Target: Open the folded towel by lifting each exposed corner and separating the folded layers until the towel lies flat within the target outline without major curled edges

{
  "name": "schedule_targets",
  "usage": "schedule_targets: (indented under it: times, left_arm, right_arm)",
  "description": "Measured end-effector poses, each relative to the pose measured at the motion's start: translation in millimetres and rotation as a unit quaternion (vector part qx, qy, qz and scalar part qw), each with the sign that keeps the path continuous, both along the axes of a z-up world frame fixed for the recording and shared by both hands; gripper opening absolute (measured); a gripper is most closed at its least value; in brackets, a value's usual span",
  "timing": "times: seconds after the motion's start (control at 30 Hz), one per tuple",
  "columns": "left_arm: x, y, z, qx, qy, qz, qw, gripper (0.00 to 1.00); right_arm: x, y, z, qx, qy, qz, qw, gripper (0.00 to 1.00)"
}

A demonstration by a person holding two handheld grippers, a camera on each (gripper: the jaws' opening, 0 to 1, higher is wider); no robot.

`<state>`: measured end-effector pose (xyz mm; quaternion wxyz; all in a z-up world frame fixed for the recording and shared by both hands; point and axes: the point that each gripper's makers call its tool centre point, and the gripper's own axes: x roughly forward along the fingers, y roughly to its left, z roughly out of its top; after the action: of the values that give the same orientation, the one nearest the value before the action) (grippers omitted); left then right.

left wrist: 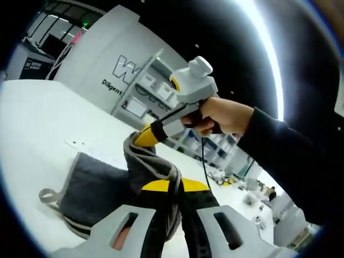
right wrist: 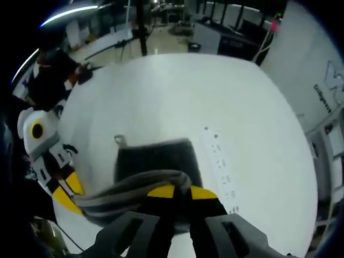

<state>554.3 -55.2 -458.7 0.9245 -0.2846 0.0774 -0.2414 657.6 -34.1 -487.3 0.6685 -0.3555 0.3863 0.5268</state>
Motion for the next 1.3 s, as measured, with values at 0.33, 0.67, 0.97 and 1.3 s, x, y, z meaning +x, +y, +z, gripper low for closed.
schedule_targets:
  times: [0.33, 0.67, 0.97, 1.3]
  left_arm:
    - [-2.6, -9, 0.1, -0.003, -0.003, -0.012, 0.9999, 0.04]
    - [-0.5, -17, 0.6, 0.001, -0.005, -0.02, 0.9998, 0.04]
    - [3.6, -23, 4.1, 0.001, -0.009, -0.029, 0.9995, 0.04]
    - [6.9, -31, 6.9, 0.0, -0.013, -0.038, 0.9992, 0.04]
  right_arm:
    - [0, -11, 3.6, 0.001, -0.004, -0.007, 1.0, 0.03]
    - [2, -22, 3.2, 0.008, -0.003, -0.019, 0.9998, 0.03]
    - [5, -29, 6.0, 0.011, -0.006, -0.026, 0.9996, 0.03]
    - [9, -41, 6.7, 0.015, -0.005, -0.039, 0.9991, 0.03]
